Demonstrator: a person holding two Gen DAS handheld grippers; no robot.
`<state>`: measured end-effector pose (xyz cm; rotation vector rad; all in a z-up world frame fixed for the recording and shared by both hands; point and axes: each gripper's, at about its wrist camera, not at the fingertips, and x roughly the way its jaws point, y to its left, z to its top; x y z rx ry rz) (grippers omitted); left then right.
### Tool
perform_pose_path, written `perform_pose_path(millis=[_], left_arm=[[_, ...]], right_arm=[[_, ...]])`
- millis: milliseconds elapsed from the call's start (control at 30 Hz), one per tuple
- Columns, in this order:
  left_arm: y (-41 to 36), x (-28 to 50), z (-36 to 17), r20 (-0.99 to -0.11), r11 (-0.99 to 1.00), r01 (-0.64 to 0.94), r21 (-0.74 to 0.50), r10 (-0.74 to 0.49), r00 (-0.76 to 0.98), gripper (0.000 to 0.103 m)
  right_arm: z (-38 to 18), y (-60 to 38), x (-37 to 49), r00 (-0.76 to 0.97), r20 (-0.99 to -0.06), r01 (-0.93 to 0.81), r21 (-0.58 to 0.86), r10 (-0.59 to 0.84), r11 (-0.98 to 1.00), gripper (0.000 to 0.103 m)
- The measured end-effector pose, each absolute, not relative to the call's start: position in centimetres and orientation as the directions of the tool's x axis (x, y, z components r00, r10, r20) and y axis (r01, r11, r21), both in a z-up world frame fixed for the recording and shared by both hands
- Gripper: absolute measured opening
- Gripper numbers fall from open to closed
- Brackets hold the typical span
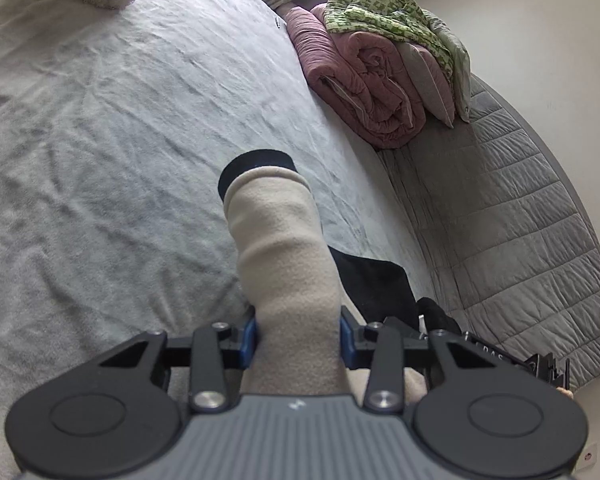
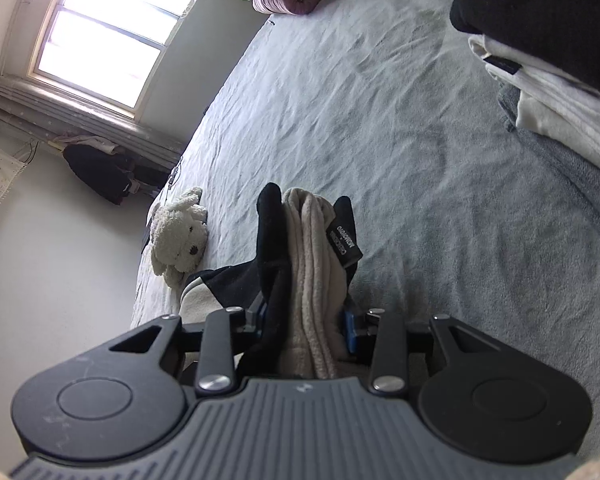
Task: Fold clothes
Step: 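Grasp the folded cream and black bundle with both grippers and lift it, then carry the bundle onto the stack of folded white clothes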
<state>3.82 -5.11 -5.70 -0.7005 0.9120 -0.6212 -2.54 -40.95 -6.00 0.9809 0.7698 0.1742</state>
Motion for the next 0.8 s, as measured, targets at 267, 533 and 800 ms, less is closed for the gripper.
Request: perform_pose_path(millis=[267, 533, 800], left_arm=[[-8.0, 3.7, -1.6, -0.451, 0.599, 0.240, -0.764, -0.762, 0.465, 0.040], [-15.1, 3.0, 1.9, -0.375, 0.528, 0.340, -0.778, -0.825, 0.422, 0.040], [-23.9, 2.3, 2.9, -0.339, 0.462, 0.387, -0.798, -0.875, 0.347, 0.040]], right_arm=[[-1.2, -43.7, -4.5, 0.792, -0.434, 0.153, 0.821, 0.429, 0.550, 0.038], [3.4, -49.0, -5.6, 0.842, -0.404, 0.158, 0.818, 0.358, 0.553, 0.038], [5.4, -55.9, -7.3, 0.871, -0.417, 0.197, 0.780, 0.260, 0.594, 0.038]])
